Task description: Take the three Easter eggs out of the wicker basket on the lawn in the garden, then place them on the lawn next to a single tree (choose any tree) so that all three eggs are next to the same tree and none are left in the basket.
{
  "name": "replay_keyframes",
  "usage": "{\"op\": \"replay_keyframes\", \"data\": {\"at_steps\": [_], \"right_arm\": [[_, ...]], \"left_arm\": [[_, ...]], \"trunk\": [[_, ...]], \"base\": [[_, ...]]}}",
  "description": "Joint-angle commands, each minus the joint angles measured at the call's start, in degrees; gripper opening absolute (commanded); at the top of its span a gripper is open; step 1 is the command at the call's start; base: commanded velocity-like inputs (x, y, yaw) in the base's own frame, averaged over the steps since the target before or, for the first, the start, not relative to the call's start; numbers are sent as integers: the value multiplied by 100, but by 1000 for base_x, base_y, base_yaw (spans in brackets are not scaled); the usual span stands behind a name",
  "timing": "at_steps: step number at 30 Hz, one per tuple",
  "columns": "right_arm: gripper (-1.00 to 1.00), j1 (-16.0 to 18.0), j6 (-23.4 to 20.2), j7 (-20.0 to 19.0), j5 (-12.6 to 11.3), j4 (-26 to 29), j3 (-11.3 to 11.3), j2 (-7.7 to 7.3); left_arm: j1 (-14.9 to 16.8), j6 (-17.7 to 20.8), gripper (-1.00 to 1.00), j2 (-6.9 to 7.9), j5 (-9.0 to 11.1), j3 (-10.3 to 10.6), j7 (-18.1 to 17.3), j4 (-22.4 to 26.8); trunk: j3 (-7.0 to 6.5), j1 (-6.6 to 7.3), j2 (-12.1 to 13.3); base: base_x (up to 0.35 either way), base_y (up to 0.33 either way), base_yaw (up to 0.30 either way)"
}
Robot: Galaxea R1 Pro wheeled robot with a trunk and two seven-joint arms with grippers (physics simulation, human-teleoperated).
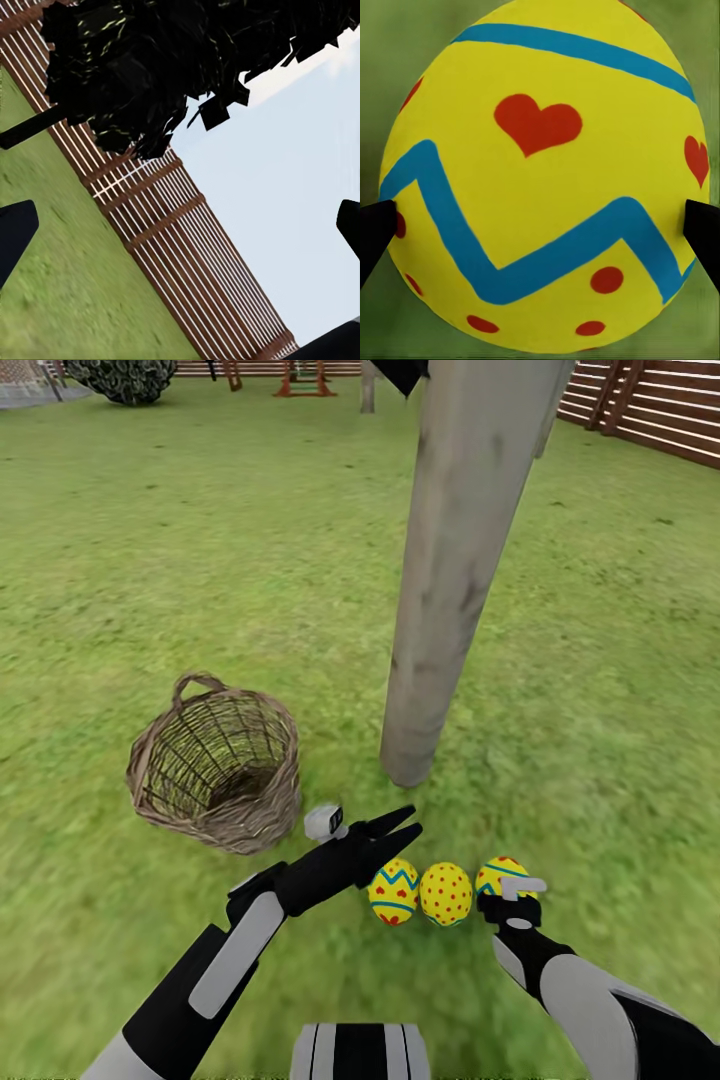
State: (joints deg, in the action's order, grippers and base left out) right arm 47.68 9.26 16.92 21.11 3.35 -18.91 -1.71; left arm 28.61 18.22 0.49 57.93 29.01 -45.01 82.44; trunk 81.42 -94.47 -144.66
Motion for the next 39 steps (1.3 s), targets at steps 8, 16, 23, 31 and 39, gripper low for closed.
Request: {"op": "replay_keyframes", "data": {"at_steps": [8, 16, 23, 31, 39], "right_arm": [[-100, 5, -20, 22, 51, -10, -66, 2], [100, 5, -22, 28, 44, -10, -75, -12], [100, 5, -20, 6, 43, -10, -78, -14], [100, 5, -20, 4, 43, -10, -78, -27], [100, 5, -10, -11, 43, 413, -84, -23]], "left_arm": [[4, 50, 100, 3, 61, 8, 1, 0], [4, 44, 100, 4, 62, 8, -7, -1], [4, 42, 100, 4, 66, 8, -8, -1], [4, 42, 100, 4, 64, 8, -8, -8], [4, 42, 100, 4, 61, 8, -7, -9]], "trunk": [[181, -19, -12], [270, -30, -18], [203, -22, -14], [26, -1, -3], [-151, 19, 8]], "base": [[0, 0, 0], [0, 0, 0], [0, 0, 0], [0, 0, 0], [0, 0, 0]]}}
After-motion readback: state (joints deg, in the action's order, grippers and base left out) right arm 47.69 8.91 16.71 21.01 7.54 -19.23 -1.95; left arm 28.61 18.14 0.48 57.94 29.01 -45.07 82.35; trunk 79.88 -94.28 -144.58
